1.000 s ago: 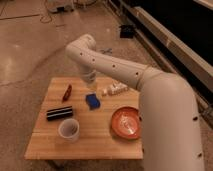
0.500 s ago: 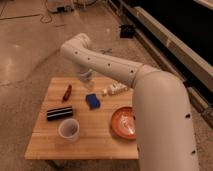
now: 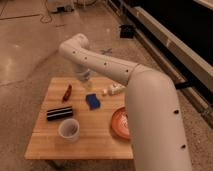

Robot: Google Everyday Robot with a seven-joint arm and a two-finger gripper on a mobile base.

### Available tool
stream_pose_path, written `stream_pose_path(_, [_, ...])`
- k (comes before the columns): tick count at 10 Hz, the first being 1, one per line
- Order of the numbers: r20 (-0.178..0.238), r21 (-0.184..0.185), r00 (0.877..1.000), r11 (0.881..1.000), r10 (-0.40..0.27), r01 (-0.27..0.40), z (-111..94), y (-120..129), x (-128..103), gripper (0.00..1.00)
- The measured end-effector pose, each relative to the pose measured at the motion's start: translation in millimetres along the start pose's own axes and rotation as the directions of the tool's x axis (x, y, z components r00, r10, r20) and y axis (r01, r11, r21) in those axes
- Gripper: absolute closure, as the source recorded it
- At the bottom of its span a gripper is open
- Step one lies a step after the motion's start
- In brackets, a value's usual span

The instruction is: Place the pepper in the ceramic cup

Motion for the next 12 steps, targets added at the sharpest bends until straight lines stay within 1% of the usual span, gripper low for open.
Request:
stream_pose_path(1, [0.005, 0.002, 1.000, 1.000, 0.000, 0.000, 3.0, -4.2, -4.5, 0.59])
stream_pose_path(3, [0.009, 0.003, 1.000, 1.000, -0.007, 0.007, 13.2, -25.6, -16.6, 0.59])
stream_pose_path(4, [0.009, 0.003, 1.000, 1.000, -0.014, 0.014, 11.9, -31.8, -23.9, 0.59])
stream_pose_path(6, [0.008, -0.002, 1.000, 1.000, 0.000, 0.000, 12.9, -30.9, -28.6, 0.59])
stream_pose_path(7, [0.008, 0.002, 1.000, 1.000, 0.006, -0.006, 18.8, -29.7, -25.7, 0.59])
stream_pose_path(9, [0.005, 0.002, 1.000, 1.000, -0.003, 0.003, 22.9, -20.9, -12.0, 0.59])
stream_pose_path(11, [0.022, -0.004, 1.000, 1.000, 0.017, -0.017, 26.7, -17.2, -19.5, 0.59])
stream_pose_path(12, [0.026, 0.001, 0.999, 1.000, 0.022, -0.022, 27.6, -20.1, -23.1, 0.59])
